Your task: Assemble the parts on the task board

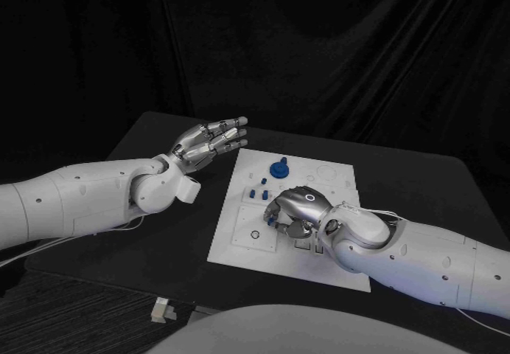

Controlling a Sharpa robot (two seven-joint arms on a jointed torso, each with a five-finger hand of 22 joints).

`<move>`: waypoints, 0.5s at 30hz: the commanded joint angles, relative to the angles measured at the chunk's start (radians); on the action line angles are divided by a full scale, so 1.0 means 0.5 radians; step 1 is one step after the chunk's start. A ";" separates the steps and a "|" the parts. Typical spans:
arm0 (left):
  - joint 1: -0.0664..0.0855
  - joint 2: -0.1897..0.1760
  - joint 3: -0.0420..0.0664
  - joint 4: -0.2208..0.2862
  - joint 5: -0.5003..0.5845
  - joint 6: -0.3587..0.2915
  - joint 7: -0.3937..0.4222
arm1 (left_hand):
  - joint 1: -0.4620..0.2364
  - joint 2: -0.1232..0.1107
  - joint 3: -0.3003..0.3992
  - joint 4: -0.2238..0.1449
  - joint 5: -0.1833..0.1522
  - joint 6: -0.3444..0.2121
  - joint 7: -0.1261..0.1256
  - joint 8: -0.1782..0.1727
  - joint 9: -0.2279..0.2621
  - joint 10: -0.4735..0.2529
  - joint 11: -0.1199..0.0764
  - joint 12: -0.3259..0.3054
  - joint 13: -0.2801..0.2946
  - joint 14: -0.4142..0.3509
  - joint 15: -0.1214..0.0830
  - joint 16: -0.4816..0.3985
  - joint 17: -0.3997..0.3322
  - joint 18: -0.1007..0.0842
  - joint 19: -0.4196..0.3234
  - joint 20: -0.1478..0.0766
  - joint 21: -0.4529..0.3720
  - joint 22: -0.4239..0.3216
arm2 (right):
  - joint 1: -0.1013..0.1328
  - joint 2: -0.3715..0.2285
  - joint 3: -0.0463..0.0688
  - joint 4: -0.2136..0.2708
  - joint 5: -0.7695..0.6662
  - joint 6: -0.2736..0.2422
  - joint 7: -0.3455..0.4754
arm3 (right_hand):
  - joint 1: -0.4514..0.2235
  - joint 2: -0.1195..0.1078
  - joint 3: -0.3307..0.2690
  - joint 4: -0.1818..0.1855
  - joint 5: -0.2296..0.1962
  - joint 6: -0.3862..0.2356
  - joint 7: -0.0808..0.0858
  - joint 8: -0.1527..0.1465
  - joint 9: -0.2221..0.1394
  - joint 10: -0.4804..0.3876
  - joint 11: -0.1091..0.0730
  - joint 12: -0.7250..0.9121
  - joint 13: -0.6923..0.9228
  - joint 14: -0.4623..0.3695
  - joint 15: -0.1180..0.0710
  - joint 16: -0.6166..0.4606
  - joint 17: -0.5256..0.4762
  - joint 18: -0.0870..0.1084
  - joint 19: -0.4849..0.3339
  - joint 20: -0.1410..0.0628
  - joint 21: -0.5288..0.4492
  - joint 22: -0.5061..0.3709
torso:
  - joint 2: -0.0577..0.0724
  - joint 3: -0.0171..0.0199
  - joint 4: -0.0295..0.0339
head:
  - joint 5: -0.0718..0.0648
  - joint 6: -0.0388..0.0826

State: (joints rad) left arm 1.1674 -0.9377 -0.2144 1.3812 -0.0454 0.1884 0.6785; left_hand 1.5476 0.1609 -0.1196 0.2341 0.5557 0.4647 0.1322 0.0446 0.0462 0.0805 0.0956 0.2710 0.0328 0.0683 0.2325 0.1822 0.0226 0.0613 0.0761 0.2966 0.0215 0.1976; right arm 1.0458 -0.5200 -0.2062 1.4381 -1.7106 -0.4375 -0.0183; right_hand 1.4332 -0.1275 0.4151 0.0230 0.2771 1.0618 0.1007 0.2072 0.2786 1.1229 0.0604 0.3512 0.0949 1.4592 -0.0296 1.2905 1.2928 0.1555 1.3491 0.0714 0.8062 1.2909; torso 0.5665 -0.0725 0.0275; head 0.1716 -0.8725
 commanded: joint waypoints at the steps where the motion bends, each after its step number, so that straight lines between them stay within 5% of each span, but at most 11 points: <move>1: -0.004 0.002 0.002 0.001 0.002 0.029 0.186 | 0.026 -0.009 0.005 -0.034 0.026 0.012 0.000 0.022 0.005 -0.007 0.022 0.028 0.013 0.001 0.016 0.038 0.021 0.002 -0.008 -0.001 0.013 -0.019 | -0.008 0.002 0.001 -0.005 -0.013 0.051 -0.063 | 0.061 0.045 0.071 -0.034 0.027 0.067 0.017 0.027 0.055 0.093 -0.036 0.000 0.021 0.070 -0.007 0.039 0.032 -0.052 0.011 -0.002 0.010 0.222 | 0.001 -0.0001 0.001 | 0.003 0.000; 15: -0.009 0.007 0.002 -0.008 0.002 0.047 0.163 | 0.026 -0.005 0.009 -0.034 0.025 0.027 0.004 0.025 0.006 -0.007 0.023 0.030 0.013 0.002 0.019 0.040 0.021 0.002 -0.007 -0.002 0.013 -0.017 | -0.013 0.011 0.001 -0.012 -0.013 0.098 -0.079 | 0.052 0.035 0.065 -0.034 0.027 0.064 0.021 0.015 0.050 0.089 -0.033 -0.013 0.021 0.061 -0.004 0.019 0.014 -0.047 -0.004 -0.001 -0.025 0.213 | 0.000 0.0001 0.001 | 0.002 0.000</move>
State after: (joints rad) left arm 1.1645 -0.9362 -0.2144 1.3768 -0.0454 0.1947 0.6785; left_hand 1.5476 0.1609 -0.1196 0.2341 0.5557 0.4652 0.1323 0.0446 0.0462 0.0805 0.0956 0.2711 0.0328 0.0683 0.2325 0.1897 0.0226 0.0613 0.0761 0.2966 0.0215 0.1977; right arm 1.0442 -0.5139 -0.2042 1.4343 -1.7106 -0.4148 -0.0308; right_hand 1.4332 -0.1276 0.4157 0.0225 0.2772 1.0618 0.1007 0.2060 0.2784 1.1264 0.0610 0.3443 0.0950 1.4592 -0.0296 1.2903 1.2925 0.1556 1.3488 0.0714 0.8053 1.2909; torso 0.5666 -0.0725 0.0278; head 0.1728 -0.8725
